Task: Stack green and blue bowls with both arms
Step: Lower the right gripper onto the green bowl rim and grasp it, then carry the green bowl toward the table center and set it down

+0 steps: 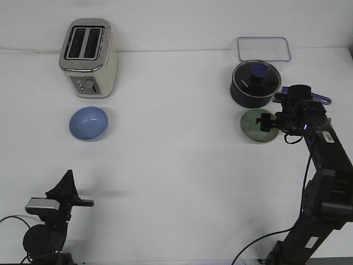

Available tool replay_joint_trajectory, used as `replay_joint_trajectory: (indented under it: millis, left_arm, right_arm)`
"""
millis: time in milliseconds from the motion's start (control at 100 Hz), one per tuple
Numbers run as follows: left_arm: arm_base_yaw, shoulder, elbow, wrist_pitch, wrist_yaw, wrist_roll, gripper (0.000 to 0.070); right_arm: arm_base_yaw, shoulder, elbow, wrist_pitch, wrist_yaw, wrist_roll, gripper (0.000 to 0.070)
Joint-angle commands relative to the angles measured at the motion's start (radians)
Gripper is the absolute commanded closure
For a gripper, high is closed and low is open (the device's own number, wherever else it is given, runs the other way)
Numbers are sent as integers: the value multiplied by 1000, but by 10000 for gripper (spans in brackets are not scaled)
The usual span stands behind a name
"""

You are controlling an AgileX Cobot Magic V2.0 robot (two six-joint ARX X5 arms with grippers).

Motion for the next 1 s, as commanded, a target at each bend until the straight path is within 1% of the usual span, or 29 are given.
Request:
replay_joint_trajectory:
  millis: [0, 80, 120, 160, 250, 300, 500, 830, 990]
  left_arm:
    - [-1, -1, -19, 11, 1, 5, 689]
    - [-1, -1, -19, 11, 1, 5, 689]
    - [-1, -1, -19, 10, 1, 5, 689]
    - [-1, -1, -19, 11, 1, 5, 689]
    - [-1, -1, -19, 10, 1, 5, 689]
    - [-1, -1, -19, 10, 1, 5, 689]
    - [-1, -1, -19, 10, 1, 5, 689]
    - [-1, -1, -19, 10, 1, 5, 689]
    - [-1, -1, -19, 10, 1, 5, 689]
  right_arm:
    - [-2, 29, 21, 7, -6, -8, 249]
    - [-2, 41, 21, 9, -6, -8, 257]
    - [-2, 44, 21, 6, -7, -8, 299]
    - [-2, 44, 21, 4, -6, -7, 376]
    - [-2, 44, 21, 4, -9, -8, 603]
    - [-2, 44, 21, -2, -12, -8, 699]
    - [-3, 39, 21, -30, -18, 0, 700]
    - [22, -86, 29, -89, -214, 27, 700]
    - [88, -175, 29, -141, -242, 34, 700]
